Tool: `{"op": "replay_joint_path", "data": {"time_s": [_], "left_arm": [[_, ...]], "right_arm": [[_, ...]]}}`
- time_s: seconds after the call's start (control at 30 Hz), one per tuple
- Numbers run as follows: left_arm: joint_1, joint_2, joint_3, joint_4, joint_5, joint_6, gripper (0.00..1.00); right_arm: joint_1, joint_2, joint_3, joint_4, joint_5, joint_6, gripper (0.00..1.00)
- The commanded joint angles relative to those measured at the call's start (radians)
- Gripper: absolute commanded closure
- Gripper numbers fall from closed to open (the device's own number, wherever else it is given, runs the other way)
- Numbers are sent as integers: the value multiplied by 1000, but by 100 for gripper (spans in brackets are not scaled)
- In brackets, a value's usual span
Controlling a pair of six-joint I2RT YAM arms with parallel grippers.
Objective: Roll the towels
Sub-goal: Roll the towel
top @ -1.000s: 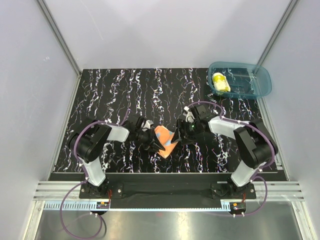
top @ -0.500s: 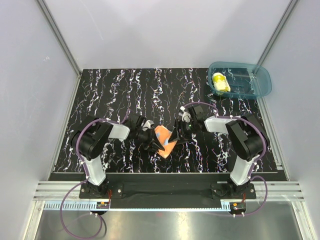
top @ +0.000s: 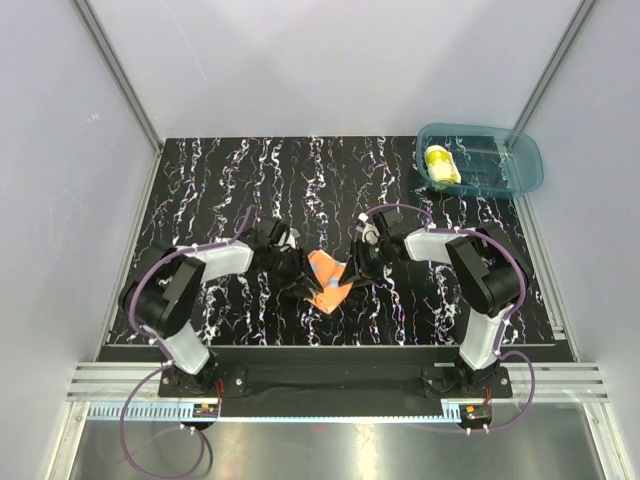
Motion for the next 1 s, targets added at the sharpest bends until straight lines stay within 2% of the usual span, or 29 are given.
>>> {"op": "replay_joint_path", "data": {"time_s": [0.0, 0.1, 0.13, 0.3, 0.43, 0.53, 0.77, 0.97], "left_arm": [[3, -106, 79, -231, -217, 102, 55], [-39, -192, 137, -349, -439, 153, 56], [-87, -217, 148, -374, -555, 181, 56], [-258, -321, 205, -373, -792, 234, 57], [-376, -314, 241, -347, -832, 290, 58], [-424, -259, 266, -345, -831, 304, 58], [-485, -118, 304, -307, -824, 299, 58], [-497, -65, 306, -279, -817, 310, 58]], "right_arm": [[5, 24, 31, -75, 124, -28, 62], [10, 15, 51, -110, 135, -31, 62], [16, 15, 55, -118, 140, -36, 62], [30, 16, 91, -173, 161, -36, 62], [38, 19, 109, -194, 173, -30, 63], [39, 21, 124, -216, 179, -36, 63], [41, 21, 150, -250, 190, -42, 63], [41, 21, 151, -257, 192, -44, 63]]}}
